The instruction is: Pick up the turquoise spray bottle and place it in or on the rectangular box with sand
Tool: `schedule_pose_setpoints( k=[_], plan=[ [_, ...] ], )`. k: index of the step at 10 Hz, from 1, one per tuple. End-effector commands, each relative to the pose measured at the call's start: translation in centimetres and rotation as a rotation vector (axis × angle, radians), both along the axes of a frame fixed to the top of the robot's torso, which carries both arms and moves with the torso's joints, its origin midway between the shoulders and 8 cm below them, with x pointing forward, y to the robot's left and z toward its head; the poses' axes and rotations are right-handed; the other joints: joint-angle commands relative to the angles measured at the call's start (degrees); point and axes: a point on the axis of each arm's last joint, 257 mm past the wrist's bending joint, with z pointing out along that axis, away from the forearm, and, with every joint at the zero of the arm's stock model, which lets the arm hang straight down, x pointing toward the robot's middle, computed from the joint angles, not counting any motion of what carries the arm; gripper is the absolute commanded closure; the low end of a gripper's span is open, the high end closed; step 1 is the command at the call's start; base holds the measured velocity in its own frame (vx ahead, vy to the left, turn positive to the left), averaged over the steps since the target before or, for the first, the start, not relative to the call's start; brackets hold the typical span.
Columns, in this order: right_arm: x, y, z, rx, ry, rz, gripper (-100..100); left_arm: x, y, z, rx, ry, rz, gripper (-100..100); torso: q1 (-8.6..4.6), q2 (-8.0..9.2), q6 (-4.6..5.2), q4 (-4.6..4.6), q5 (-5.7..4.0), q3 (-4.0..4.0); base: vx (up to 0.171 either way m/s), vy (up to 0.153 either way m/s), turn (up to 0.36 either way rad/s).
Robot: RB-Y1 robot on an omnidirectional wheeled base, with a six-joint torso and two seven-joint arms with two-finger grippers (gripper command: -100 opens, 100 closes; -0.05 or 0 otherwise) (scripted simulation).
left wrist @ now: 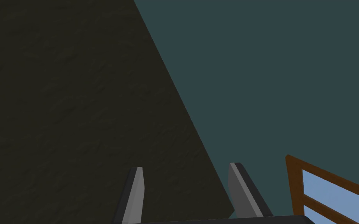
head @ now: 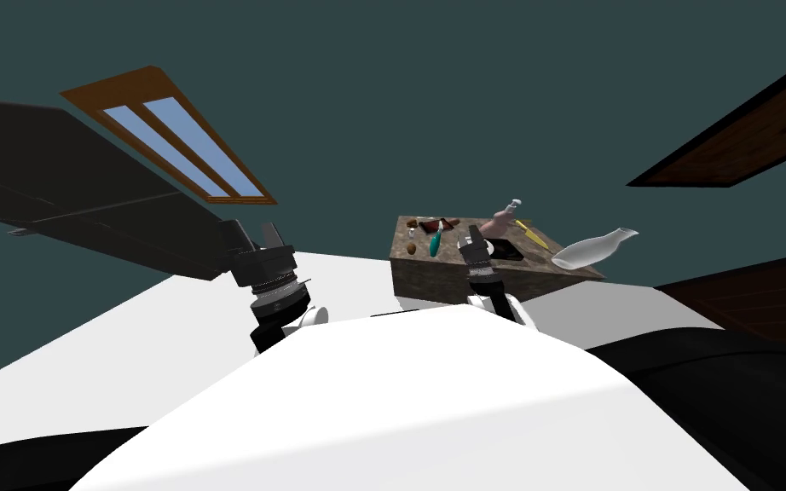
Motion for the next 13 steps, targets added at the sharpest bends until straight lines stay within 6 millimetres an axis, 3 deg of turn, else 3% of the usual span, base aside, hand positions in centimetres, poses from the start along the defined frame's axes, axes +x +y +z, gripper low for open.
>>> schedule_pose_setpoints(
  k=[1, 2, 8, 13],
  plan=[
    [0.6, -1.3, -2.4, -0.059, 0.071, -0.030, -100, 0.0, 0.0, 0.0, 0.000, 0.000, 0.000, 0, 0.00, 0.00, 0.00, 0.00, 0.00, 0.00, -0.021, 0.098, -0.014],
    [0.6, -1.3, -2.4, -0.059, 0.071, -0.030, -100, 0.0, 0.0, 0.0, 0.000, 0.000, 0.000, 0, 0.03, 0.02, 0.00, 0.00, 0.01, 0.01, -0.011, 0.067, -0.013],
    [1.3, -5.8, -10.5, -0.305, 0.309, -0.132, -100, 0.0, 0.0, 0.0, 0.000, 0.000, 0.000, 0, 0.05, -0.11, 0.00, -0.02, 0.02, -0.06, 0.010, 0.083, -0.027],
    [1.8, -9.7, -15.2, -0.549, 0.460, -0.204, -100, 0.0, 0.0, 0.0, 0.000, 0.000, 0.000, 0, 0.08, -0.28, -0.01, -0.06, 0.02, -0.16, 0.054, 0.107, -0.048]
  ],
)
